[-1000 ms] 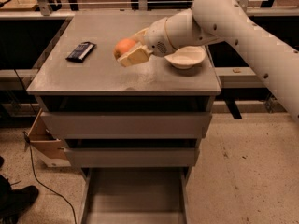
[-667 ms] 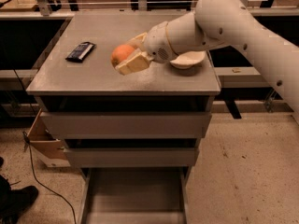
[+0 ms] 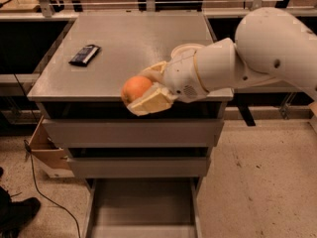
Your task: Place orange can into bottom drawer
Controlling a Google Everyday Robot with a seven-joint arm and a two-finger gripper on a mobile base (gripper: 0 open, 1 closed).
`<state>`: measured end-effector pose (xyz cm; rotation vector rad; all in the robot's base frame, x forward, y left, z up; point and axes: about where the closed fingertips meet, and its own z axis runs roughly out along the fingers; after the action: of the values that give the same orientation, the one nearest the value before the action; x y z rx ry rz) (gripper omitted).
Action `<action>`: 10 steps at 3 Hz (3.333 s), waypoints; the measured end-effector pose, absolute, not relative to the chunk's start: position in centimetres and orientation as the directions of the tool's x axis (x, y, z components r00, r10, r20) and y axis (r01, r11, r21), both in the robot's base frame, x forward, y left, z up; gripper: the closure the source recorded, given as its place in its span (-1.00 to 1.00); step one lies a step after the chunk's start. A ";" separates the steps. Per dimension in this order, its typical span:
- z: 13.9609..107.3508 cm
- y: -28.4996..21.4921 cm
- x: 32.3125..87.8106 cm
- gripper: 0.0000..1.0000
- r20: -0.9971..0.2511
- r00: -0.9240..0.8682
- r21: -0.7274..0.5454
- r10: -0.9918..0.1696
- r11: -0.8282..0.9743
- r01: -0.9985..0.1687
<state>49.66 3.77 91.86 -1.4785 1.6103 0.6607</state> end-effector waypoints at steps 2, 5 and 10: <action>88.6 1.4 44.2 1.00 -0.812 0.003 -0.127 -0.583 0.172 -0.977; 73.6 -0.1 38.7 1.00 -0.768 -0.021 -0.109 -0.640 0.163 -0.981; 49.6 8.4 43.1 1.00 -0.804 -0.045 -0.015 -0.594 0.095 -0.995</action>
Offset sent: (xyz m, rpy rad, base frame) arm -0.0414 -0.0129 -0.0181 -0.0359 0.0183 -0.0002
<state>43.08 8.42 49.61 -1.5723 1.7162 0.7762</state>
